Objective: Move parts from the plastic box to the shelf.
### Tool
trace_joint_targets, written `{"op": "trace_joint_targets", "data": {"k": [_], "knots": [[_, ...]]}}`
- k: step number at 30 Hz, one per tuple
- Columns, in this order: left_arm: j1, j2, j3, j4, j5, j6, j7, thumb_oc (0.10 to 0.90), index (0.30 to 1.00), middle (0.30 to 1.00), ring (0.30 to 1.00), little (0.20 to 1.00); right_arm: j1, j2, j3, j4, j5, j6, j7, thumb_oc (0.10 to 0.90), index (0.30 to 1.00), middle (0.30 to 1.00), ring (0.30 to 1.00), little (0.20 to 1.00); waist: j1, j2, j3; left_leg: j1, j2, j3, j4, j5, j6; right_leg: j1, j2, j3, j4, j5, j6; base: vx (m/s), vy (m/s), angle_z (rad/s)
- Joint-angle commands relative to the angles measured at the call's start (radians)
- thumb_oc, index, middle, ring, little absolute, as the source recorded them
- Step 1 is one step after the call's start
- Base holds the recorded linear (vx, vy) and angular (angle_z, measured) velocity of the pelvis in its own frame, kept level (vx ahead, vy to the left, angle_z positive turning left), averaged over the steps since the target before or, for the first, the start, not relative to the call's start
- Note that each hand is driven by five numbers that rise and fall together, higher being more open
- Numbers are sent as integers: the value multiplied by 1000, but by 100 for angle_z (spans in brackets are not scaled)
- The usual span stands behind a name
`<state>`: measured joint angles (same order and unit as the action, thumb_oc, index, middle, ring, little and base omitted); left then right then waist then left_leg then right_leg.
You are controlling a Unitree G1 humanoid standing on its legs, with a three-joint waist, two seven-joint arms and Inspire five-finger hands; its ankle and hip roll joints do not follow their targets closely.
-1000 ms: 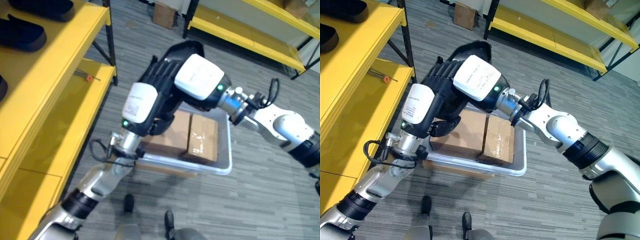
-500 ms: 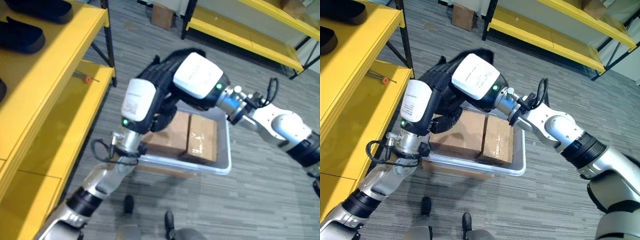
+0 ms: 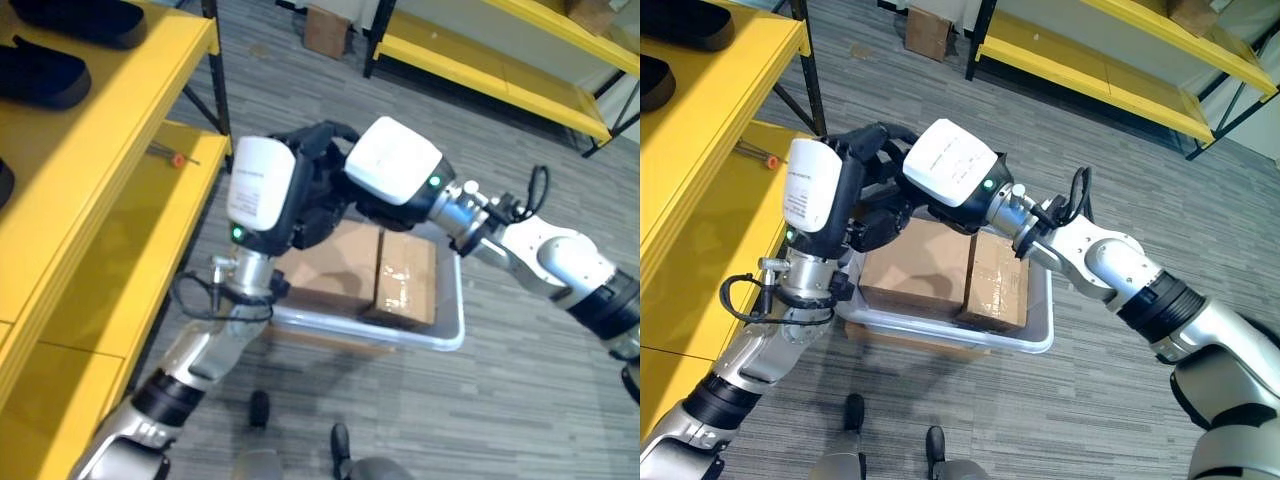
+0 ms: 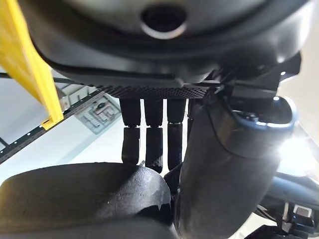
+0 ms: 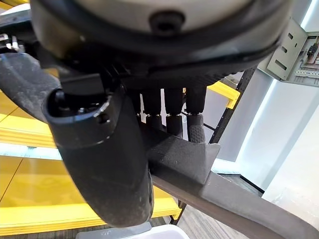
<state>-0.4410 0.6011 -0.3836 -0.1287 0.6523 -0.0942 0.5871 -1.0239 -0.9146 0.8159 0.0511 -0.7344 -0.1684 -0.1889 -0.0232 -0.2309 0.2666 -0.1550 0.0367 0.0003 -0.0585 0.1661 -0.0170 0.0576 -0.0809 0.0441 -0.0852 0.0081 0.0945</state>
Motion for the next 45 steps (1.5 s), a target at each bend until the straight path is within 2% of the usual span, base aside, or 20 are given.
{"op": "trace_joint_targets", "data": {"k": [1, 16, 21, 30, 31, 32, 33, 45], "knots": [[109, 13, 59, 144, 76, 63, 45, 400, 300, 300, 300, 300, -10, 4, -111, 41, 26, 65, -99, 400, 300, 300, 300, 300, 8, 4, -276, 82, 78, 8, -29, -124, -19, -107, 27, 30, 74, -12, -1, 0, 0, 0], [213, 78, 217, 296, 130, 162, 74, 400, 300, 300, 300, 300, 69, -71, -178, 6, 14, 45, -72, 400, 300, 300, 300, 300, 5, 11, -282, 97, 79, 20, -28, -132, -19, -102, 25, 38, 73, -16, 1, 9, 4, -4], [232, 93, 238, 316, 149, 182, 70, 400, 300, 300, 300, 300, 93, -86, -203, -14, 12, 41, -64, 400, 300, 300, 300, 300, 5, 14, -282, 99, 80, 21, -28, -134, -20, -101, 25, 39, 72, -17, 2, 0, 0, 0], [256, 82, 220, 389, 167, 204, 52, 400, 300, 300, 300, 300, 109, -89, -226, -29, 13, 39, -54, 400, 300, 300, 300, 300, 0, 12, -281, 105, 82, 23, -28, -137, -19, -97, 23, 39, 72, -21, 0, 0, 0, 0], [260, 76, 217, 410, 163, 209, 48, 506, 448, 448, 448, 448, 113, -88, -229, -30, 11, 40, -53, 400, 300, 300, 300, 300, 1, 13, -280, 106, 82, 23, -28, -138, -19, -96, 24, 38, 72, -22, 0, 0, 0, 0], [263, 76, 216, 415, 164, 210, 47, 682, 695, 695, 695, 695, 114, -89, -230, -29, 9, 42, -52, 400, 300, 300, 300, 300, 0, 13, -280, 107, 82, 25, -28, -138, -20, -95, 24, 37, 73, -22, 0, 0, 0, 0], [263, 77, 215, 414, 164, 209, 43, 900, 1000, 1000, 1000, 1000, 115, -88, -231, -30, 8, 42, -51, 400, 300, 300, 300, 300, 1, 13, -280, 108, 82, 24, -28, -138, -20, -95, 24, 38, 73, -23, 0, 0, 0, 0], [263, 70, 202, 400, 173, 201, 31, 900, 1000, 1000, 1000, 1000, 129, -79, -243, -38, 7, 43, -49, 400, 300, 300, 300, 300, 0, 23, -278, 111, 78, 23, -27, -143, -17, -91, 21, 34, 75, -29, -1, 6, 2, -2]]}}
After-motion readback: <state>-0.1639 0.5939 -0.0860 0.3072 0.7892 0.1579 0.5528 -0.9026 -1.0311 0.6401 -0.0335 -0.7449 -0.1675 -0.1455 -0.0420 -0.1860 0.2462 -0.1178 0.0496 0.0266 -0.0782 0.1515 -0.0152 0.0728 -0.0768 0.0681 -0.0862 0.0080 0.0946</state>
